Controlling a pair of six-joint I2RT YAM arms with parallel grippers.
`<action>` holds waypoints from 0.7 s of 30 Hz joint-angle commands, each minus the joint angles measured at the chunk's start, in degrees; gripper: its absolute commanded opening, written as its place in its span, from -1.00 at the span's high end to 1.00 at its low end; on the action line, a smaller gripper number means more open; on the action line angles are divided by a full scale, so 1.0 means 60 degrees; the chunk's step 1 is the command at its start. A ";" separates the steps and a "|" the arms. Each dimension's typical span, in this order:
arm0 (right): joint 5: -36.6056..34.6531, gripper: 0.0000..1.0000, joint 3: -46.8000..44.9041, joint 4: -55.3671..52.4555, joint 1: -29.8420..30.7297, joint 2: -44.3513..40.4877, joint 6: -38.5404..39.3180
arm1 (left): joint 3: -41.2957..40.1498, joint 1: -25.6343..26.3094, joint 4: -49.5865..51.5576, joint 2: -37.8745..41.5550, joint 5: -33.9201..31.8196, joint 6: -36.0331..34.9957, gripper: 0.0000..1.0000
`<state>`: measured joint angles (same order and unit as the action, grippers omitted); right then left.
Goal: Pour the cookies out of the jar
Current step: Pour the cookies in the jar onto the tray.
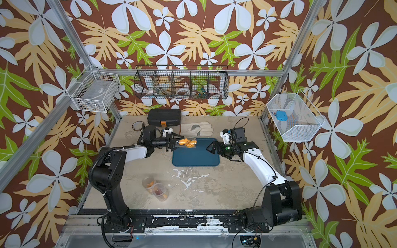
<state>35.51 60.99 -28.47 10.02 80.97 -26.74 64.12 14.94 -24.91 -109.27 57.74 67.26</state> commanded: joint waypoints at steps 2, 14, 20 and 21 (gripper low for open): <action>-0.0102 -1.00 0.0103 -0.0052 0.0043 -0.0047 -0.0024 | 0.1037 0.0104 0.5277 -0.0068 -0.1566 -0.3973 0.13; -0.0117 -1.00 0.0030 0.0028 0.0101 -0.0047 0.0000 | 0.3040 0.0943 0.8234 -0.0171 -0.3311 -0.5996 0.10; -0.0165 -0.99 -0.0014 0.0034 0.0102 -0.0076 0.0048 | 0.2238 0.0696 0.7368 -0.0067 -0.2517 -0.5511 0.11; -0.0176 -0.99 -0.0014 0.0036 0.0102 -0.0099 0.0059 | 0.2365 0.0716 0.7633 -0.0023 -0.2753 -0.5669 0.11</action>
<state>35.42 60.97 -28.67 10.57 80.86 -26.87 77.32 19.25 19.64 -109.93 41.82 35.73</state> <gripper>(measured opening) 0.997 0.628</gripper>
